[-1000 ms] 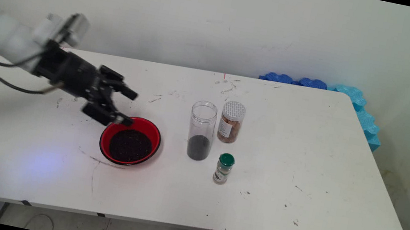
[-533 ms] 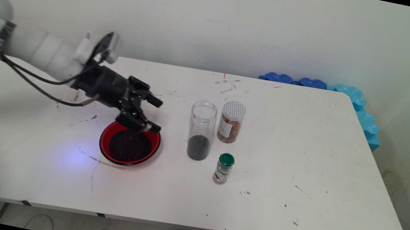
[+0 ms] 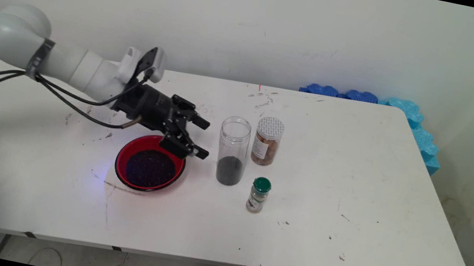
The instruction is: Pick up the black seasoning powder from the table
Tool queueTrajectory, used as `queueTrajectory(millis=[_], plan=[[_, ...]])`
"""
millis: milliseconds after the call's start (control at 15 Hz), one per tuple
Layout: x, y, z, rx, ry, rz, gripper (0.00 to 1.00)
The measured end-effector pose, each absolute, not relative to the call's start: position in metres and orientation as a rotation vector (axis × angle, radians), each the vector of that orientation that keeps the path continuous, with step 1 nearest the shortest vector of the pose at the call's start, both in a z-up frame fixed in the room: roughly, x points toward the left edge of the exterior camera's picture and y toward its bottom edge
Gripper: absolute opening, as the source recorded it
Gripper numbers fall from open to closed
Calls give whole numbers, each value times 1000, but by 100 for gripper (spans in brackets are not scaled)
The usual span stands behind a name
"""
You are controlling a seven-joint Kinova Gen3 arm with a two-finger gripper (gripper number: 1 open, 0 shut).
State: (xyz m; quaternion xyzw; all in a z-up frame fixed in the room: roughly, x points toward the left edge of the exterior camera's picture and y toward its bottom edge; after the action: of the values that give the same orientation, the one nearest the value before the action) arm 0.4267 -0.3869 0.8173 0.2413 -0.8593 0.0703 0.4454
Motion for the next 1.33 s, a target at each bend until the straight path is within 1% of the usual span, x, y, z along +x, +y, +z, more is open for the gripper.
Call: queueTrajectory(millis=[1267,1333], plan=[[388,-408,803,542,-2085,176,100],[387,-408,802,542,-2084,173,0]])
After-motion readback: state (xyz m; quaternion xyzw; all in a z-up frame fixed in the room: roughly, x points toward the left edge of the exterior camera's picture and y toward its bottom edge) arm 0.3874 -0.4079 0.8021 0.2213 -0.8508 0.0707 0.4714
